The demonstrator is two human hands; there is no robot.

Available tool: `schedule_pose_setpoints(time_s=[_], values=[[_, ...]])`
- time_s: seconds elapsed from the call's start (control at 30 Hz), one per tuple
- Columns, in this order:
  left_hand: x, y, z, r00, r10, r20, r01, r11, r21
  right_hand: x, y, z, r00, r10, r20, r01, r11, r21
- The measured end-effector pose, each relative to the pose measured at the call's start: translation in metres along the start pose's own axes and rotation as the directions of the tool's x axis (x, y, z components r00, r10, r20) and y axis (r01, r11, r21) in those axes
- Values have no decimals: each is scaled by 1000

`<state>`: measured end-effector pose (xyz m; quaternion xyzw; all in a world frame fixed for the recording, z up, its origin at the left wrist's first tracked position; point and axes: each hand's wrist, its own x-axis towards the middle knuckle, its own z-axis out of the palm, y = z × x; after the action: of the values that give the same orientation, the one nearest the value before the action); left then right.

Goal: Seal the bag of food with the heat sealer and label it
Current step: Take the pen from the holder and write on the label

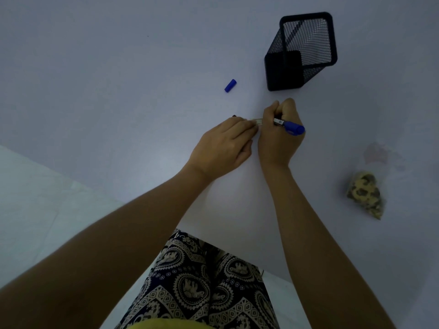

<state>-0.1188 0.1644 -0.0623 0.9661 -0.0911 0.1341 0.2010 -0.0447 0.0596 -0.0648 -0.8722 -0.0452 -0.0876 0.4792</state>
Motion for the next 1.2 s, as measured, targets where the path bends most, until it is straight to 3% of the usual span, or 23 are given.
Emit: schedule_pose_setpoints(time_s=[0.1, 0.27, 0.5, 1.2], values=[[0, 0, 0, 1000, 0, -8, 0, 1000, 6, 1, -2, 0, 998, -58, -16, 58, 998, -34], [-1, 1, 0, 1000, -6, -20, 6, 1000, 0, -1, 2, -1, 995, 57, 78, -63, 995, 80], [0, 2, 0, 1000, -4, -27, 4, 1000, 9, -1, 0, -1, 991, 59, 121, -67, 995, 70], [-1, 3, 1, 1000, -25, 12, 24, 1000, 16, -1, 4, -1, 995, 82, 53, -82, 997, -9]])
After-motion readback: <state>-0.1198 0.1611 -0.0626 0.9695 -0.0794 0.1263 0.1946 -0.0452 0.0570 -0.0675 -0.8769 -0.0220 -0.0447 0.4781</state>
